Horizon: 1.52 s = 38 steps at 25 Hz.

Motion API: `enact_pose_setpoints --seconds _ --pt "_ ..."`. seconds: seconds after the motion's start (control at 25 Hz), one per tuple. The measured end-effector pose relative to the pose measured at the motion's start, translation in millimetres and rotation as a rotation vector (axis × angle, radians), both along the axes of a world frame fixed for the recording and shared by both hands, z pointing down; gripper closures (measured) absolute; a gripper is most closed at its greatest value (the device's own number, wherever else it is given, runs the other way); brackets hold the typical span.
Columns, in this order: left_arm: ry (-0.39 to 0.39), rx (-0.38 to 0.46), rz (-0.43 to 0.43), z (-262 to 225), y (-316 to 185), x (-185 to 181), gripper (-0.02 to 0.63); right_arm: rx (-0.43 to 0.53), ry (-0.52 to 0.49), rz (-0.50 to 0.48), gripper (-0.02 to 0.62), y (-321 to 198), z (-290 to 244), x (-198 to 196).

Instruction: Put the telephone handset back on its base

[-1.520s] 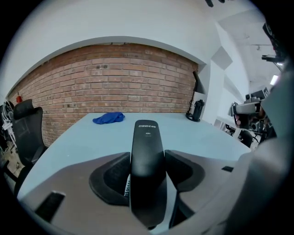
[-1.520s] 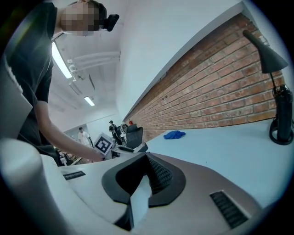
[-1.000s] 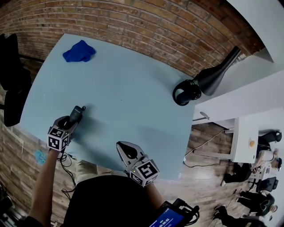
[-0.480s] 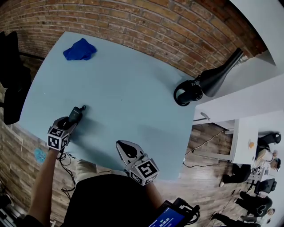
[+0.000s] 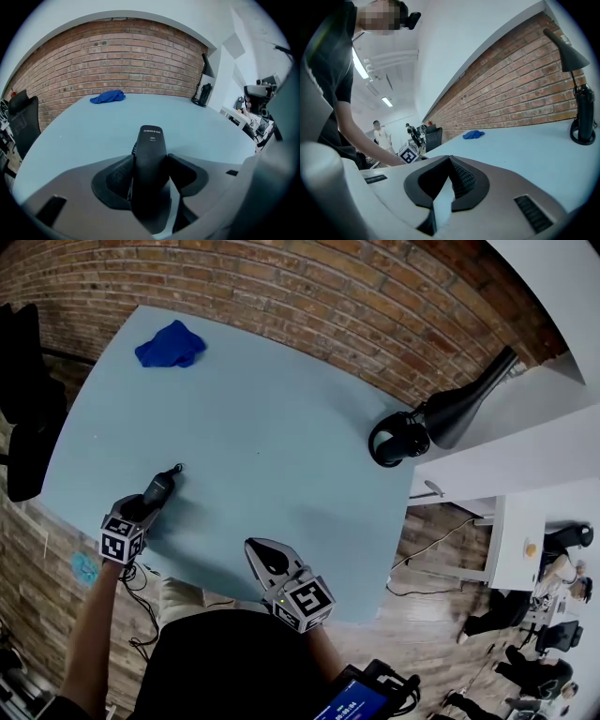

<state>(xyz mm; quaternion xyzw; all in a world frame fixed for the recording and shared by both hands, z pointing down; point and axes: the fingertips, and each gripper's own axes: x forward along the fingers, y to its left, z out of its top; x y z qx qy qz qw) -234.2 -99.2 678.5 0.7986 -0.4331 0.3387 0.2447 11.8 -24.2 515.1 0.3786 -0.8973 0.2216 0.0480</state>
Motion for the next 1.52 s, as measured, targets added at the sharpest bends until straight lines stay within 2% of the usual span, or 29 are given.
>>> enact_pose_setpoints --seconds 0.4,0.8,0.92,1.08,1.16,1.32,1.44,1.52 --pt "0.029 -0.006 -0.031 6 1 0 0.331 0.0 -0.006 0.001 0.577 -1 0 0" --pt "-0.022 0.018 -0.038 7 19 -15 0.328 0.008 -0.009 -0.005 0.577 -2 3 -1" --pt "-0.009 0.01 -0.091 11 36 -25 0.328 0.006 -0.008 -0.018 0.577 -2 6 -3" --pt "-0.028 -0.018 -0.206 18 93 -52 0.333 0.002 -0.01 -0.03 0.577 1 8 -11" --pt "-0.012 -0.015 -0.237 13 118 -57 0.341 0.002 -0.008 -0.033 0.577 0 9 -13" --pt "0.072 0.081 -0.19 -20 116 -28 0.4 0.021 0.027 -0.049 0.577 -10 10 -17" --pt "0.149 0.235 -0.089 -72 79 15 0.421 0.068 0.065 -0.062 0.577 -23 -5 -24" --pt "0.201 0.356 -0.031 -122 53 43 0.478 0.13 0.057 -0.07 0.577 -33 -30 -30"
